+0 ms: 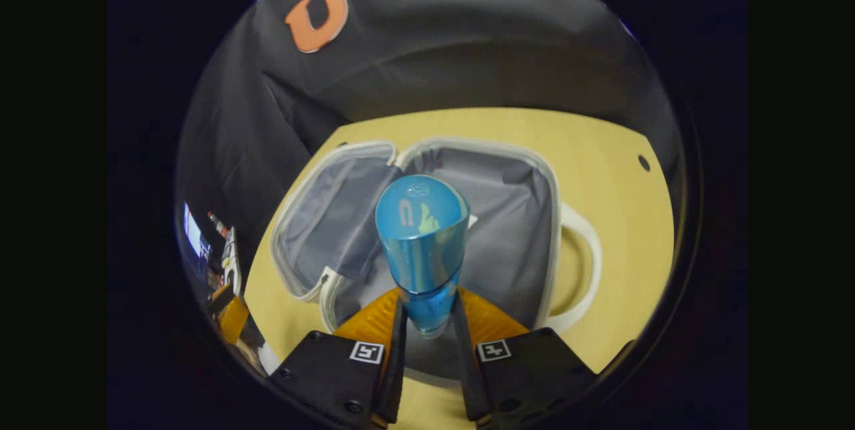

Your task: First open the suitcase, pack the skin care products into it, and then close the suitcase.

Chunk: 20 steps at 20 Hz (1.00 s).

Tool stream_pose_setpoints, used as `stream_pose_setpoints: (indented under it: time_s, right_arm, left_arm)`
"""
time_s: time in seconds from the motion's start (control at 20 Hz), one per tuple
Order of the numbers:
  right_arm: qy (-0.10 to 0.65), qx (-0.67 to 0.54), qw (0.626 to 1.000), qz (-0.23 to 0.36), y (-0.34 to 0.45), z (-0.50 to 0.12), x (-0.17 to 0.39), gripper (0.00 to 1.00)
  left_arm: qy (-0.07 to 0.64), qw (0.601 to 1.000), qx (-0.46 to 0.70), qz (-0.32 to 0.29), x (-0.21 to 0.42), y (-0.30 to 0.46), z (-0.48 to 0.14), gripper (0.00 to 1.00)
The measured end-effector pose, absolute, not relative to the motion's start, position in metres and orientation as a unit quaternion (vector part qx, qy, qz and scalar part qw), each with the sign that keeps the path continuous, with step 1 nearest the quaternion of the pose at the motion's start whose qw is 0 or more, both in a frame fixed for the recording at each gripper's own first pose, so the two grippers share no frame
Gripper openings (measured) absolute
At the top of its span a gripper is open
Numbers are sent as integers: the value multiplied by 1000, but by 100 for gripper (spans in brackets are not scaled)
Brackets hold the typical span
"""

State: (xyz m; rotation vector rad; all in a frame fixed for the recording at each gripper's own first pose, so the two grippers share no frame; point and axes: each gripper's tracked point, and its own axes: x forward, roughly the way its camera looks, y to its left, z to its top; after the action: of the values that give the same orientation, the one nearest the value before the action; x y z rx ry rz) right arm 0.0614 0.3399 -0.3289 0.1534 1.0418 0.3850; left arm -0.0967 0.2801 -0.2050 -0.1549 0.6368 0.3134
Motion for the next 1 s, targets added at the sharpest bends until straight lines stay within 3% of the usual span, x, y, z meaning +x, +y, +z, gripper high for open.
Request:
stream_pose_setpoints:
  time_s: [0.25,0.7,0.9,1.0]
  right_arm:
    - [521,66,839,142,335,-358,64,34]
    - [561,103,818,77,330,-380,83,34]
    - [578,78,809,71,330,-383,81,31]
    - [577,61,811,77,331,-383,81,34]
  left_arm:
    - [298,935,-83,175,-109,307,-193,100]
    - [285,942,-86,157,-89,305,-181,100]
    - [284,943,-98,144,-82,299,-179,100]
    - [282,944,-101,139,-78,299,-177,100]
